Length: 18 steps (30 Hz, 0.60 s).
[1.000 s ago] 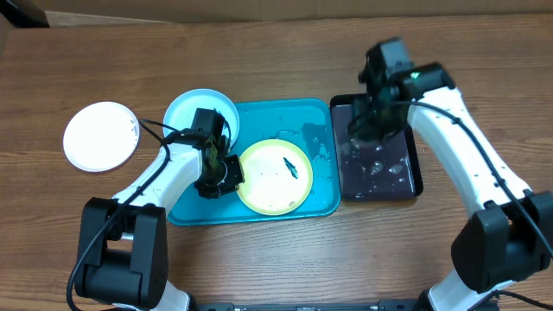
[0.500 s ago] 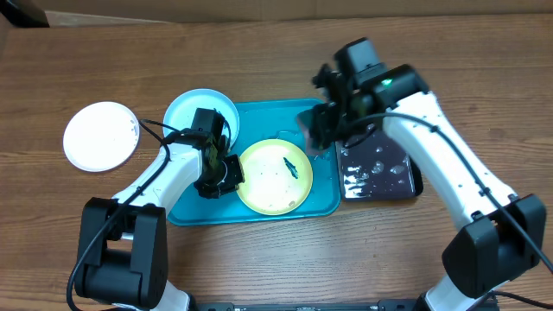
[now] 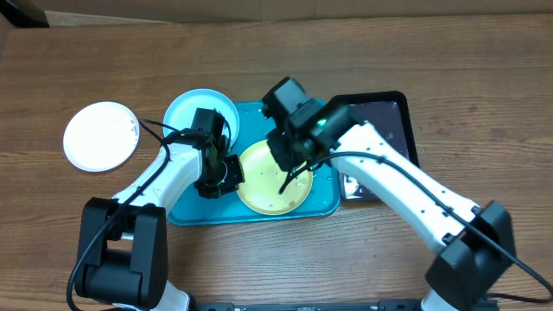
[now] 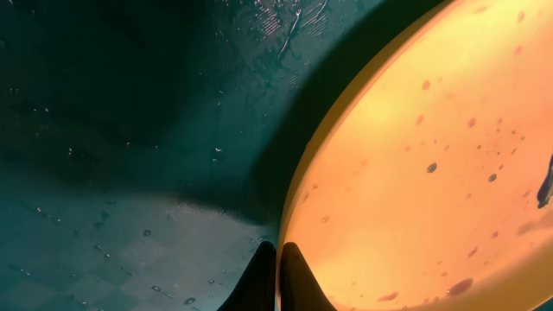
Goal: Clean dirty plates on tray and stack at the side
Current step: 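Carry the wet sponge with right gripper onto the yellow plate, then scrub the yellow plate surface with the sponge in right gripper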
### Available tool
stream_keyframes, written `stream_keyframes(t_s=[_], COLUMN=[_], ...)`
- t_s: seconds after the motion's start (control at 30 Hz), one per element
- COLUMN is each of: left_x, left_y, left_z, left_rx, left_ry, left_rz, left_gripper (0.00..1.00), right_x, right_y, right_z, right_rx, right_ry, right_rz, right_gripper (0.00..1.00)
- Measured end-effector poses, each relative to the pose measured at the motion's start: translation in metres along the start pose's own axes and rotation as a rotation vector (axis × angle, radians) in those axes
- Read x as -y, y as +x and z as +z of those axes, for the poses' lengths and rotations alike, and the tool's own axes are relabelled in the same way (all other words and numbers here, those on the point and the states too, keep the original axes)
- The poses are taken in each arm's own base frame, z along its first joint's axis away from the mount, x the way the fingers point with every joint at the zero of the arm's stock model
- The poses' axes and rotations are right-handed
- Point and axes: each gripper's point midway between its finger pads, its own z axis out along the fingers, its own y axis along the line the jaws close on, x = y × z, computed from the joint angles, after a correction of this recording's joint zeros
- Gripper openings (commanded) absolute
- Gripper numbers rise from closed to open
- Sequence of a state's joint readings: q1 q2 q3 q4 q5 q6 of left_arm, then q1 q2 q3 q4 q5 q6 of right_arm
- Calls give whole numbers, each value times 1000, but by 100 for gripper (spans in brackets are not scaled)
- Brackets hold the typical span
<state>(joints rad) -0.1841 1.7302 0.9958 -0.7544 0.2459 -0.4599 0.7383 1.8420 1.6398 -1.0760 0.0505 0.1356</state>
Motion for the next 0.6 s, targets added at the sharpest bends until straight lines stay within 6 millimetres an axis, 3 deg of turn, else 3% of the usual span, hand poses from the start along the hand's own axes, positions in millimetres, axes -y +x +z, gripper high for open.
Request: stream_keyframes(t_s=[0.27,0.6], left_x=[0,0], left_y=[0,0], left_z=[0,0], left_rx=[0,0], left_ry=[0,0], left_rz=[0,0], left_gripper=[4,4], right_x=[15,20], right_y=[12,25], right_z=[50,88], right_rx=[-96,-172], right_ry=[123,159], right_rz=[-10,-18], right_gripper=[4,4])
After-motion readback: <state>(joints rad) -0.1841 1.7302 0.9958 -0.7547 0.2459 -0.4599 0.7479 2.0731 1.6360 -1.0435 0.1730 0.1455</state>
